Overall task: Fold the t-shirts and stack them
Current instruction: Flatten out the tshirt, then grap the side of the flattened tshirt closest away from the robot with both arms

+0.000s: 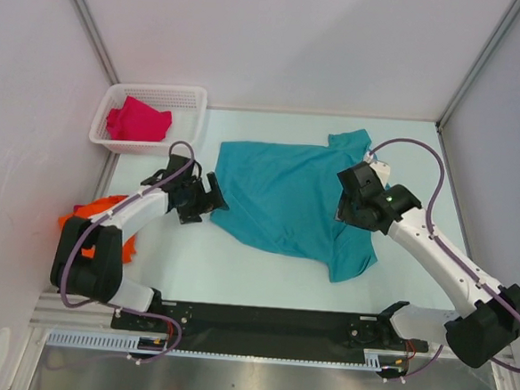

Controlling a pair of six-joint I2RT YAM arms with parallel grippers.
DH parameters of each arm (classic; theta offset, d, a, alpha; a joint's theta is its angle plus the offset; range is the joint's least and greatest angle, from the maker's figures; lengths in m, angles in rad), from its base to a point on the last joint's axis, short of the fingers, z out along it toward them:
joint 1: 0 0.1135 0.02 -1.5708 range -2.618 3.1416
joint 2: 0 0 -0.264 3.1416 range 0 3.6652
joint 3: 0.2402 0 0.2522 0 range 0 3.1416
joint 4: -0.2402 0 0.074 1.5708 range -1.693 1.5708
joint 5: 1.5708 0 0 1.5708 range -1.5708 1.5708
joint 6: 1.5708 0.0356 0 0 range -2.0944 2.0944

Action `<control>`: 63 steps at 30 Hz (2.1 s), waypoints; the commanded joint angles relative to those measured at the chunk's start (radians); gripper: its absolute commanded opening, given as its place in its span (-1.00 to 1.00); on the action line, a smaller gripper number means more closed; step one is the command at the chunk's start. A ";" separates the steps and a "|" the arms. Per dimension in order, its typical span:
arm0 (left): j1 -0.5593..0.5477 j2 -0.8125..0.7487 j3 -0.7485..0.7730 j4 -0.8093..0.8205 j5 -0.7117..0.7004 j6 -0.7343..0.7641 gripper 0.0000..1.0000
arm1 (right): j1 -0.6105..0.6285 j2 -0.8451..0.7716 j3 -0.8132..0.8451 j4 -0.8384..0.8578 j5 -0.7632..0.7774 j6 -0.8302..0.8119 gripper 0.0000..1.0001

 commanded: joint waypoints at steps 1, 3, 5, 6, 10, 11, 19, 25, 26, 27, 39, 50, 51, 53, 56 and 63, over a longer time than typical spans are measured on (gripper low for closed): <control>-0.021 0.049 0.018 -0.038 -0.154 0.023 0.99 | 0.014 -0.028 0.048 -0.114 0.060 0.042 0.11; -0.029 0.078 0.004 -0.006 -0.151 0.001 0.94 | 0.016 -0.033 0.072 -0.140 0.071 0.039 0.11; -0.032 0.093 -0.027 0.047 -0.118 -0.029 0.80 | 0.017 -0.040 0.081 -0.152 0.074 0.039 0.11; -0.035 0.108 -0.037 0.068 -0.104 -0.039 0.72 | 0.017 -0.043 0.083 -0.156 0.076 0.037 0.11; -0.067 0.135 -0.053 0.114 -0.067 -0.065 0.44 | 0.017 -0.048 0.081 -0.168 0.093 0.042 0.12; -0.075 0.139 -0.050 0.117 -0.062 -0.069 0.32 | 0.017 -0.047 0.080 -0.174 0.096 0.043 0.12; -0.122 0.125 -0.036 0.115 -0.052 -0.089 -1.00 | 0.016 -0.042 0.037 -0.168 0.097 0.060 0.12; -0.151 0.026 -0.019 0.042 -0.056 -0.089 -1.00 | 0.017 -0.033 0.016 -0.165 0.094 0.069 0.11; -0.150 -0.021 -0.021 0.014 -0.061 -0.089 -1.00 | 0.017 -0.030 0.012 -0.159 0.091 0.072 0.11; -0.151 -0.043 -0.021 0.000 -0.062 -0.089 -1.00 | 0.017 -0.028 0.008 -0.160 0.085 0.077 0.11; -0.153 -0.324 -0.054 -0.162 -0.068 -0.085 -1.00 | 0.040 -0.060 -0.044 -0.246 0.090 0.151 0.22; -0.151 -0.414 -0.111 -0.208 -0.047 -0.077 -1.00 | 0.043 -0.047 -0.066 -0.358 0.120 0.240 0.26; -0.151 -0.430 -0.125 -0.213 -0.053 -0.079 -1.00 | 0.045 -0.048 -0.067 -0.370 0.131 0.250 0.25; -0.151 -0.457 -0.140 -0.218 -0.062 -0.083 -1.00 | 0.045 -0.056 -0.078 -0.398 0.140 0.275 0.26; -0.151 -0.454 -0.156 -0.215 -0.042 -0.091 -1.00 | 0.046 -0.074 -0.112 -0.406 0.137 0.299 0.26; -0.151 -0.430 -0.097 -0.221 -0.038 -0.060 -0.99 | 0.055 -0.112 -0.248 -0.341 0.067 0.365 0.24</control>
